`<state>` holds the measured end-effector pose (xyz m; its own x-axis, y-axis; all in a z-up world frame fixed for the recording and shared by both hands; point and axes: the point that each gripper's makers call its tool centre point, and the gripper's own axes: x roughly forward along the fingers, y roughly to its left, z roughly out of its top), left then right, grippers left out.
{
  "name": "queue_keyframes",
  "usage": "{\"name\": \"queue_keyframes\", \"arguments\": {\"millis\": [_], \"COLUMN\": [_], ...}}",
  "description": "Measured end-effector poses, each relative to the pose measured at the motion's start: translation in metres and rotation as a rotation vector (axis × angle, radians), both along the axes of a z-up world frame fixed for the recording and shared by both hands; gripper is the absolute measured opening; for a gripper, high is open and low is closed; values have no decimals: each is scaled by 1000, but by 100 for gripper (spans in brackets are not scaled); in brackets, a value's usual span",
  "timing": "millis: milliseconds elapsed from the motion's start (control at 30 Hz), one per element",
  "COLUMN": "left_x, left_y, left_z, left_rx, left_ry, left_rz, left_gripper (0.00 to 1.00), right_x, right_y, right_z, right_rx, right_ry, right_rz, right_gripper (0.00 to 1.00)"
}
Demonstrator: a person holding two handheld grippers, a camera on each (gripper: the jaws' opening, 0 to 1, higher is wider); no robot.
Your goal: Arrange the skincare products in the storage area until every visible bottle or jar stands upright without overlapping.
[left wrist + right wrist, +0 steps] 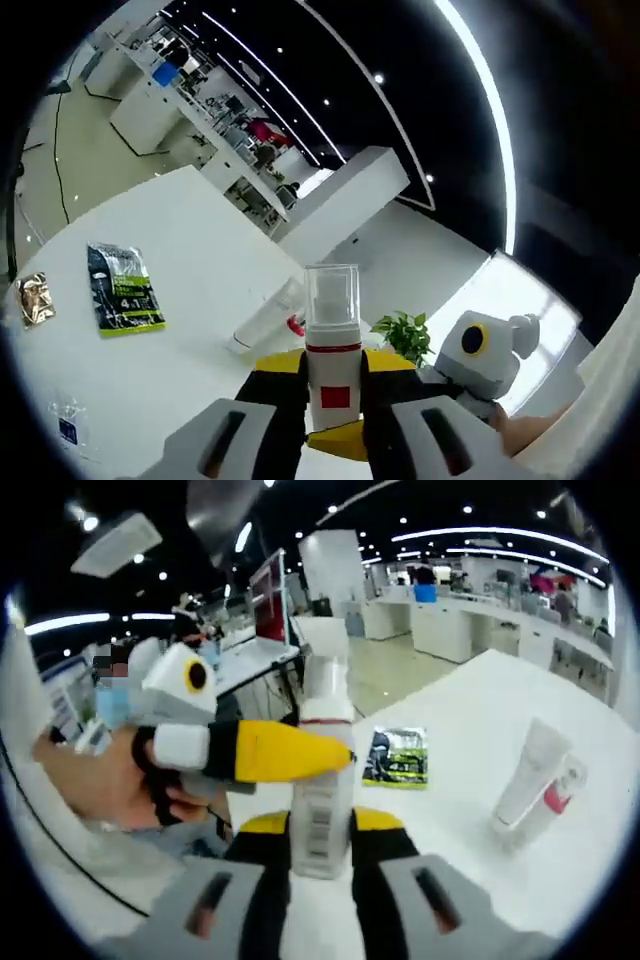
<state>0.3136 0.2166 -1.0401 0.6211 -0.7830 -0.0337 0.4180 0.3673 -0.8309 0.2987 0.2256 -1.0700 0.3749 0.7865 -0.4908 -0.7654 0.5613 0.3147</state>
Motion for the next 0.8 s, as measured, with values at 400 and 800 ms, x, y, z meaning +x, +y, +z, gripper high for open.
{"name": "queue_keyframes", "arguments": {"millis": [400,800], "left_x": [-18,-30], "left_y": [6,-4], "left_z": [41,54], "left_rx": [-273,-394], "left_ry": [-111,-83], "left_rz": [-165,-233], "left_gripper": [23,23], "right_x": [-30,-54], "right_y": [16,18], "right_z": [41,53], "right_rx": [413,610], "right_ry": [296,475], "right_rz": [139,251], "right_gripper": [19,19]}}
